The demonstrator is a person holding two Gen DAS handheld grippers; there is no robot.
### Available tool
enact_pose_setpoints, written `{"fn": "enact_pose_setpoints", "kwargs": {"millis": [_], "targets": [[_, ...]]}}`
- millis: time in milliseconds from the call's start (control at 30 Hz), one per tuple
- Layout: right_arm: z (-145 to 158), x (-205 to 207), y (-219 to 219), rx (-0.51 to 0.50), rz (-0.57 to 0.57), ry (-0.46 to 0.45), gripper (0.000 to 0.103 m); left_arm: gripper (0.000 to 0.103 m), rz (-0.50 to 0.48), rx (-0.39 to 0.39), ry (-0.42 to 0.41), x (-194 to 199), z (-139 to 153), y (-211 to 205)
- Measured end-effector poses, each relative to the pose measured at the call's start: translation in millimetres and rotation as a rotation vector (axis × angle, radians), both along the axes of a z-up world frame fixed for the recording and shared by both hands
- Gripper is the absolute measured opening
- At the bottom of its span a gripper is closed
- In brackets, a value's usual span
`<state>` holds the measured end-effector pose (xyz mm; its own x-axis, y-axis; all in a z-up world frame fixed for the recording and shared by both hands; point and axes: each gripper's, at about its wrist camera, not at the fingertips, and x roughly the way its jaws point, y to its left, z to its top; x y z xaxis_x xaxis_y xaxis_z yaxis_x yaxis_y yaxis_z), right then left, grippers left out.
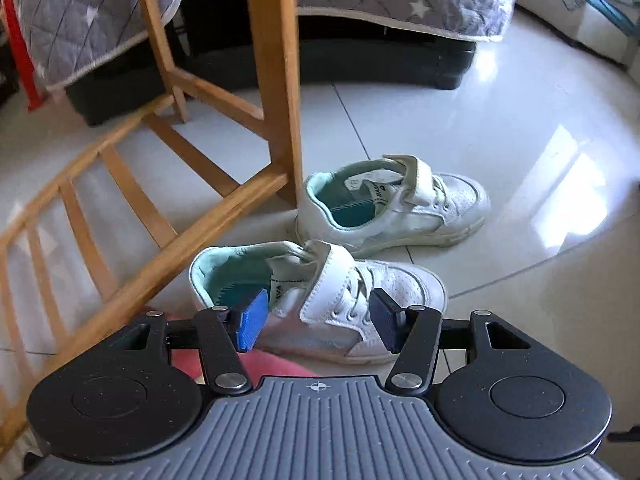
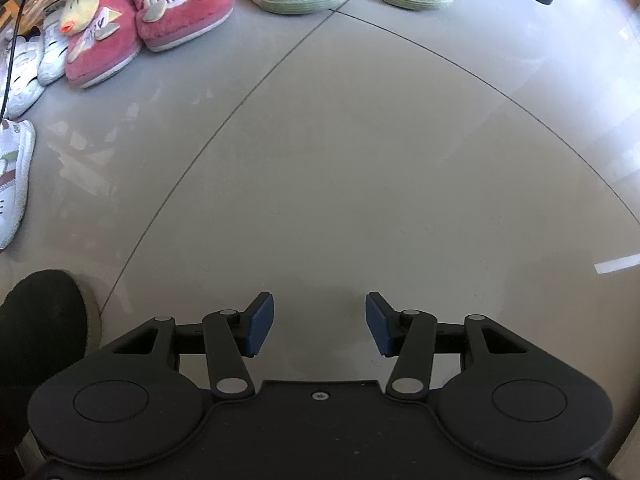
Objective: Organize scattered shoes
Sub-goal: 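Move the left gripper to the mint-lined white sneaker near the crib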
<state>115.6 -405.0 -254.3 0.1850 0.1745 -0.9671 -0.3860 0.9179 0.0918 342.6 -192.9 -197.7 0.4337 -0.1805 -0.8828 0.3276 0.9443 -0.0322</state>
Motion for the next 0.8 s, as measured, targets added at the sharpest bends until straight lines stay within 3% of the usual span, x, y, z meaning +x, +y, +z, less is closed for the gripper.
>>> {"fn": "enact_pose_setpoints", "kwargs": {"millis": [167, 300, 433, 667, 800], "targets": [[0, 3, 3, 0.002, 0.002, -0.001, 0.055, 0.064, 0.014, -0.015, 0.078, 22, -16, 2], [0, 4, 1, 0.004, 0.005, -0.004, 0.057, 0.065, 0.031, -0.009, 0.087, 26, -24, -3], [-2, 4, -1, -0.001, 0.001, 0.000, 0.057, 0.057, -0.005, -0.034, 0.093, 22, -22, -12], [3, 7, -6, 0.008, -0.022, -0.018, 0.057, 0.054, -0.147, -0.071, 0.115, -17, -18, -47], [5, 8, -14, 0.013, -0.060, -0.032, 0.058, 0.053, -0.177, -0.128, 0.165, -52, -15, -60]]}}
